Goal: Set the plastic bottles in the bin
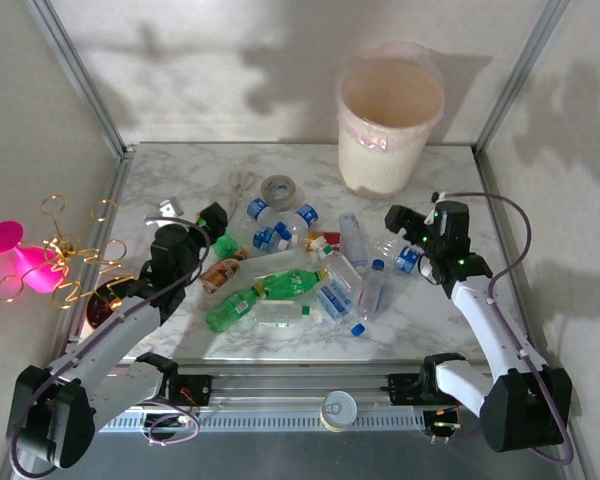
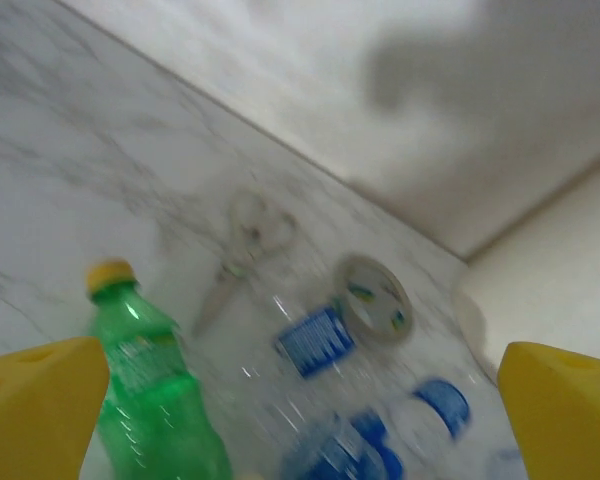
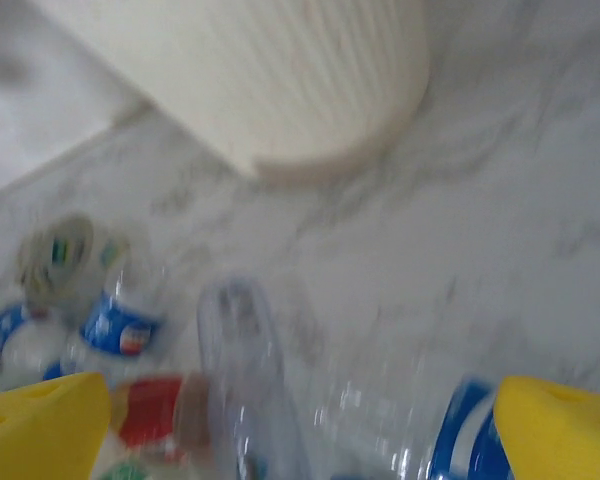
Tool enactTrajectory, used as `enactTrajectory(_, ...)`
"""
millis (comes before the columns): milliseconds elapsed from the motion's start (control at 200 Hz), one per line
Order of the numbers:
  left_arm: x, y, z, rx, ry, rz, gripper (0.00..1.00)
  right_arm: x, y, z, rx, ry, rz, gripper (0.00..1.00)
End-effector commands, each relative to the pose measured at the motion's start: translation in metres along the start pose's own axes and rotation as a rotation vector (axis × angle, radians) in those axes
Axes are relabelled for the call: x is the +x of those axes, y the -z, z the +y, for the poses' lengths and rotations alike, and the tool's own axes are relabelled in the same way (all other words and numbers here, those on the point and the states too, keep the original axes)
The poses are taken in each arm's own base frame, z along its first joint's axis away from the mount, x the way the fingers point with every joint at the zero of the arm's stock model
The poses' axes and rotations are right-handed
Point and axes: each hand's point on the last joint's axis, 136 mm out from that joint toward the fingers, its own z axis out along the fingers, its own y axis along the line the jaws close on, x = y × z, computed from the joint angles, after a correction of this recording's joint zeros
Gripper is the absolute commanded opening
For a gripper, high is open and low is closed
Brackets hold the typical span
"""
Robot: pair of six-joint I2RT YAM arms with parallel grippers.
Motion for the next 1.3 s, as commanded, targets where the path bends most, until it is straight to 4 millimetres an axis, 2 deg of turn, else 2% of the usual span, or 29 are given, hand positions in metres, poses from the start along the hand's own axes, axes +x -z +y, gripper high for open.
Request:
enactTrajectory(0,0.042,-0.002,-0.02,0.064,0.106,0.149,0.99,0.05,0.015,0.005,-0.012,-0.077,0.187,0.99)
enactTrajectory(95,0.079,-0.004,-0.048,0.139,0.112,0.242,0.99,0.082,0.02,-0.002,0.007,-0.107,0.268,0.99)
enactTrajectory(150,0.092,-0.005,-0.07,0.184,0.085,0.263,0.99,0.099,0.022,-0.01,0.032,-0.127,0.305,0.99)
enactTrajectory(245,0.116,-0.009,-0.095,0.199,-0.023,0.305,0.99,0.123,0.026,-0.019,0.046,-0.152,0.355,0.98)
enactTrajectory(330,0.128,-0.016,-0.107,0.172,-0.135,0.331,0.99,0.141,0.027,-0.019,0.025,-0.167,0.412,0.96)
enactTrajectory(451,0.13,-0.024,-0.121,0.176,-0.185,0.332,1.0,0.162,0.027,-0.006,-0.058,-0.183,0.479,0.95)
enactTrajectory(651,0.125,-0.024,-0.124,0.19,-0.136,0.306,0.99,0.18,0.018,-0.008,-0.059,-0.174,0.49,0.92)
enactTrajectory(1011,0.116,-0.013,-0.107,0.156,-0.111,0.266,1.0,0.203,0.0,-0.023,-0.004,-0.151,0.519,0.85)
enactTrajectory(1132,0.113,-0.011,-0.106,0.152,-0.104,0.252,1.0,0.21,-0.003,-0.031,0.029,-0.138,0.53,0.81)
enactTrajectory(1292,0.109,-0.01,-0.103,0.141,-0.091,0.234,1.0,0.213,-0.003,-0.037,0.054,-0.131,0.528,0.69)
